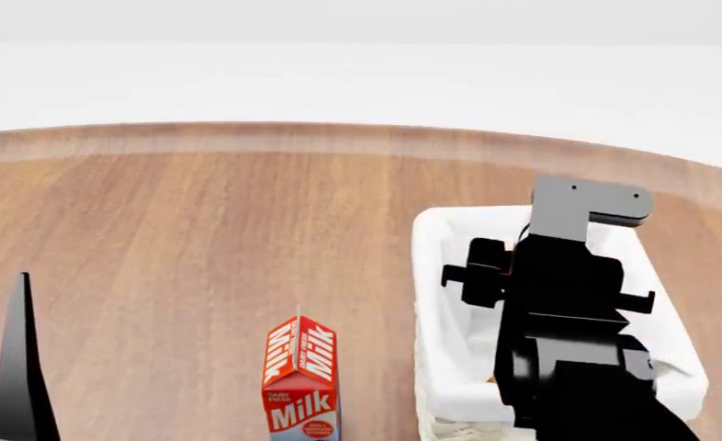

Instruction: Pick up the alphabet soup and the tomato sauce, and put them in the basket.

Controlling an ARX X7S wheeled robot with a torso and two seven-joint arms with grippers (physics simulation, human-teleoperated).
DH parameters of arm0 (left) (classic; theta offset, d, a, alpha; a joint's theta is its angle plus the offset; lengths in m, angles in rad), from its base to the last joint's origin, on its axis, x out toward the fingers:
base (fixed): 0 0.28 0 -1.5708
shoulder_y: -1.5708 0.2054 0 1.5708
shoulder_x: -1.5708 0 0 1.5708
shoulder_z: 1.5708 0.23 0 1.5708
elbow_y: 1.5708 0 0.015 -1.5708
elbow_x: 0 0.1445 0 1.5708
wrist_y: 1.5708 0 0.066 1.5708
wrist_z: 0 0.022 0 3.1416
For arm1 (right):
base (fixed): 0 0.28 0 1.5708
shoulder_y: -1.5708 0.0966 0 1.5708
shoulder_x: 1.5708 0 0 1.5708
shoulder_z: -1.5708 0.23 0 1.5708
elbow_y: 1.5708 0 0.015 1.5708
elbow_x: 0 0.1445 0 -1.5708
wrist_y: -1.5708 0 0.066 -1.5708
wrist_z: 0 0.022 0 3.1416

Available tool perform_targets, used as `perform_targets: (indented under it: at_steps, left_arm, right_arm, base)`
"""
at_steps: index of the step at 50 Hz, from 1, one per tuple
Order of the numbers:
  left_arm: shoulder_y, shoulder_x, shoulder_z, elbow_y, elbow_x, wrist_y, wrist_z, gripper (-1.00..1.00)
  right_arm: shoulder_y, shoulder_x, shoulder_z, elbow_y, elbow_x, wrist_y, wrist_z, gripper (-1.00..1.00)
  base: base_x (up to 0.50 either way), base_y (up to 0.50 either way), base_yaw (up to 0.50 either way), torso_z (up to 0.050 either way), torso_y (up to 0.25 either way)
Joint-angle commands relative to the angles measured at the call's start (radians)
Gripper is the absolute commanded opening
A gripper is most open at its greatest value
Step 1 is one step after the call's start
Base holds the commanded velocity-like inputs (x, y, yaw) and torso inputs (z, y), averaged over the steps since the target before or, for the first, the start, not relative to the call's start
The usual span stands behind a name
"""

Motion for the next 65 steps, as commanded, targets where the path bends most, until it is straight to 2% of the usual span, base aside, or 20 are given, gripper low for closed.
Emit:
perform_targets:
  at_steps: [1,13,14,27,35,38,44,49,50,53,54,56,58,65]
  left_arm:
    - [-0.005,0.0,0.002,0.0,-0.001,-0.008,0.002,1.0]
    - [0.001,0.0,0.0,0.0,-0.005,-0.001,-0.001,1.0]
    - [0.005,0.0,0.006,0.0,-0.001,0.0,-0.003,1.0]
    - [0.008,0.0,0.006,0.0,-0.005,-0.001,-0.007,1.0]
    - [0.003,0.0,0.005,0.0,-0.008,-0.007,-0.003,1.0]
    - [0.0,0.0,0.004,0.0,-0.01,-0.006,-0.003,1.0]
    - [-0.007,0.0,0.012,0.0,-0.002,-0.017,-0.002,1.0]
    - [-0.026,0.0,0.036,0.0,0.01,-0.041,-0.001,1.0]
    - [-0.03,0.0,0.041,0.0,0.015,-0.046,0.0,1.0]
    - [-0.035,0.0,0.045,0.0,0.018,-0.047,0.001,1.0]
    - [-0.035,0.0,0.045,0.0,0.018,-0.046,0.001,1.0]
    - [-0.026,0.0,0.041,0.0,0.016,-0.039,-0.001,1.0]
    - [-0.023,0.0,0.037,0.0,0.014,-0.035,0.0,1.0]
    - [-0.01,0.0,0.03,0.0,0.007,-0.021,-0.005,1.0]
  right_arm:
    - [0.005,-0.02,-0.232,0.018,0.196,-0.015,-0.033,-1.0]
    - [0.01,-0.04,-0.412,0.018,0.35,-0.049,-0.074,-1.0]
    - [0.01,-0.04,-0.414,0.018,0.368,-0.033,-0.075,1.0]
    - [0.058,-0.063,-0.481,0.018,0.446,-0.092,-0.118,1.0]
    - [0.226,-0.061,-0.456,-0.015,0.448,-0.164,-0.15,1.0]
    - [0.395,-0.023,-0.42,-0.303,0.447,-0.355,-0.142,1.0]
    - [0.59,0.061,-0.329,-0.691,0.449,-0.649,-0.16,1.0]
    - [0.747,0.162,-0.253,-1.054,0.42,-0.985,-0.173,1.0]
    - [0.736,0.203,-0.204,-1.099,0.331,-1.037,-0.14,1.0]
    - [0.709,0.36,-0.004,-1.187,-0.079,-1.036,0.113,1.0]
    - [0.717,0.386,0.024,-1.203,-0.161,-1.035,0.171,1.0]
    - [0.682,0.526,0.208,-1.302,-0.444,-1.036,0.379,1.0]
    - [0.669,0.593,0.282,-1.375,-0.729,-1.034,0.5,1.0]
    - [0.639,0.718,0.408,-1.549,-1.06,-1.029,0.726,1.0]
  base:
    - [0.0,0.0,0.0,0.01,0.0]
    - [0.0,0.0,0.0,0.0,0.0]
    - [0.0,0.0,0.0,0.0,0.0]
    - [0.0,0.0,0.0,0.0,0.0]
    - [0.0,0.0,0.0,0.0,0.001]
    - [0.0,0.0,0.0,0.0,0.0]
    - [0.0,0.0,0.0,0.0,0.0]
    - [0.0,0.0,0.0,0.0,0.0]
    - [0.0,0.0,0.0,0.0,0.0]
    - [0.0,0.0,0.0,0.0,0.0]
    - [0.0,0.0,0.0,0.0,0.0]
    - [0.0,0.0,0.0,0.0,0.0]
    - [0.0,0.0,0.0,0.0,0.0]
    - [0.0,0.0,0.0,0.0,0.0]
